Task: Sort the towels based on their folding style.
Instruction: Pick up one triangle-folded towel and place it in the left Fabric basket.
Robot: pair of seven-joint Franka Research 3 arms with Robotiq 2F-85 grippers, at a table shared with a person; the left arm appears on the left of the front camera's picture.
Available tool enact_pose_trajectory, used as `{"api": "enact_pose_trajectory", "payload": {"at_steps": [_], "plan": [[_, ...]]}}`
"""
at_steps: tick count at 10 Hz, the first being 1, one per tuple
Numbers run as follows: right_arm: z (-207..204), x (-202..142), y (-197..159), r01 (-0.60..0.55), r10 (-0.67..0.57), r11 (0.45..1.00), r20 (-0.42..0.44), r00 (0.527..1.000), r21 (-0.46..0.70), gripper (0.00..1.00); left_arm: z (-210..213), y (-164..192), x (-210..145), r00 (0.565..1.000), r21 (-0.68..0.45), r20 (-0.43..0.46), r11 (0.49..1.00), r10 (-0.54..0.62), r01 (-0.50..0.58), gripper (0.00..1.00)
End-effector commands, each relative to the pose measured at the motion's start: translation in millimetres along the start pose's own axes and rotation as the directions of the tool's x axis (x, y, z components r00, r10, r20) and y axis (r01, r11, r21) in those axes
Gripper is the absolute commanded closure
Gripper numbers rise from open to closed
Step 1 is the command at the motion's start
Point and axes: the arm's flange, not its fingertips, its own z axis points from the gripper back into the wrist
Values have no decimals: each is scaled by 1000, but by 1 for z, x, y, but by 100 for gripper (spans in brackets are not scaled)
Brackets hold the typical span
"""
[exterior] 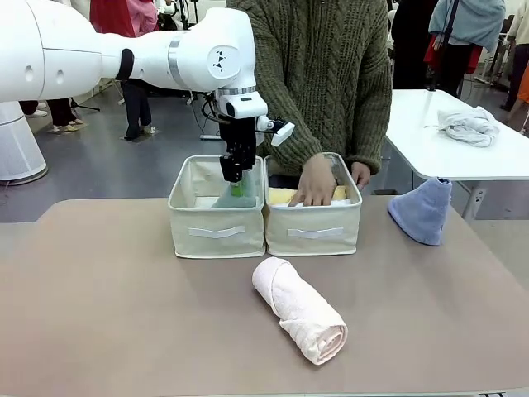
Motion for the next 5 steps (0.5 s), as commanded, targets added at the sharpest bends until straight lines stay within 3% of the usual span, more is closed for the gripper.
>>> {"api": "enact_pose_trajectory", "payload": {"at_steps": [1,4,5], "plan": [[-2,-1,-1,-7,6,1000,6,1000,15,0,5,-5,1,1000,-9,-17,1000,12,-12,0],[-2,-1,-1,-7,6,1000,6,1000,15,0,11,-8,-1,1000,-5,-10,1000,7,-7,0],[-2,-1,-1,-7,6,1000,6,1000,15,0,31,-21,-11,1000,27,18,1000,15,-15,6]]}}
